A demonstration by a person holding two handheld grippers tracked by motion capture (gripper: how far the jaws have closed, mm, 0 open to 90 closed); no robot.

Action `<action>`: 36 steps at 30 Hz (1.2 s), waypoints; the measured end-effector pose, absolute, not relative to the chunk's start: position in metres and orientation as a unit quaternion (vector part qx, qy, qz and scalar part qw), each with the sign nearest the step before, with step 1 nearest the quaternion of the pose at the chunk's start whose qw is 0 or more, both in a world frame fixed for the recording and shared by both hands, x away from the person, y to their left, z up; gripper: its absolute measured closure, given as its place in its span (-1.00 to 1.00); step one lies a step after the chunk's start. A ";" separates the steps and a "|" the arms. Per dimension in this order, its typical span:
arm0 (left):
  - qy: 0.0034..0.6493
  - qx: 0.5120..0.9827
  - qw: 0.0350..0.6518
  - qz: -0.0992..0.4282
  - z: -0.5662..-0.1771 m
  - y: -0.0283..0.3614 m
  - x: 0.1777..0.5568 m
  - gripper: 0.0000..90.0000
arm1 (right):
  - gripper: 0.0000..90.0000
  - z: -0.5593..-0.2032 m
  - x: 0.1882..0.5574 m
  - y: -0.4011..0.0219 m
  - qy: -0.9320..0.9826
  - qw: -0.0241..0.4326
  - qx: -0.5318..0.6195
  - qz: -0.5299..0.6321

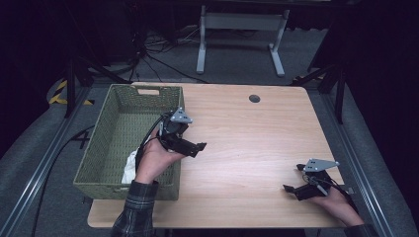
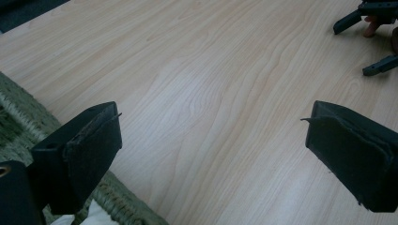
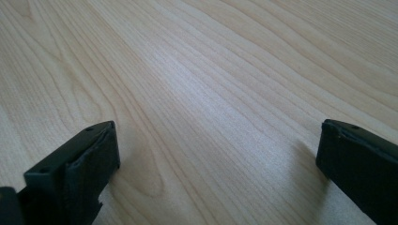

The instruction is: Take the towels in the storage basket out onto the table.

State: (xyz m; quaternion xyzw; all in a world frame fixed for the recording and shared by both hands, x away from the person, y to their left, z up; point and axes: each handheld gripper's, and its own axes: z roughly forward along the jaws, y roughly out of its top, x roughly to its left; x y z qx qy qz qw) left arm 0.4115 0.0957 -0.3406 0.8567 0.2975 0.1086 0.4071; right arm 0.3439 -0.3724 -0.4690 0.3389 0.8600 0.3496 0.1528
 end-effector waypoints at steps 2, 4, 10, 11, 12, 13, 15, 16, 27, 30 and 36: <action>0.302 0.855 0.407 0.109 -0.340 0.099 0.411 -0.90 | -1.00 -0.469 0.344 -0.372 0.859 0.153 0.339 0.351; 0.305 0.854 0.407 0.110 -0.340 0.104 0.410 -0.90 | -1.00 -0.469 0.344 -0.372 0.859 0.153 0.340 0.351; 0.317 0.848 0.409 0.115 -0.339 0.119 0.409 -0.89 | -1.00 -0.469 0.344 -0.372 0.859 0.153 0.339 0.351; 0.319 0.847 0.409 0.116 -0.339 0.122 0.409 -0.89 | -1.00 -0.469 0.344 -0.372 0.859 0.153 0.339 0.351; 0.319 0.847 0.409 0.116 -0.339 0.122 0.409 -0.89 | -1.00 -0.469 0.344 -0.372 0.859 0.153 0.339 0.351; 0.322 0.845 0.411 0.117 -0.339 0.124 0.408 -0.89 | -1.00 -0.469 0.344 -0.372 0.859 0.153 0.340 0.351; 0.328 0.842 0.412 0.120 -0.338 0.131 0.407 -0.88 | -1.00 -0.469 0.344 -0.372 0.859 0.153 0.339 0.351; 0.328 0.842 0.412 0.120 -0.338 0.131 0.407 -0.88 | -1.00 -0.469 0.344 -0.372 0.859 0.153 0.339 0.351; 0.359 0.828 0.409 0.138 -0.341 0.161 0.404 -0.87 | -1.00 -0.469 0.344 -0.372 0.859 0.153 0.339 0.351; 0.367 0.826 0.404 0.141 -0.342 0.170 0.404 -0.86 | -1.00 -0.469 0.344 -0.372 0.859 0.153 0.339 0.351; 0.379 0.825 0.391 0.150 -0.350 0.183 0.404 -0.86 | -1.00 -0.469 0.344 -0.372 0.859 0.153 0.339 0.351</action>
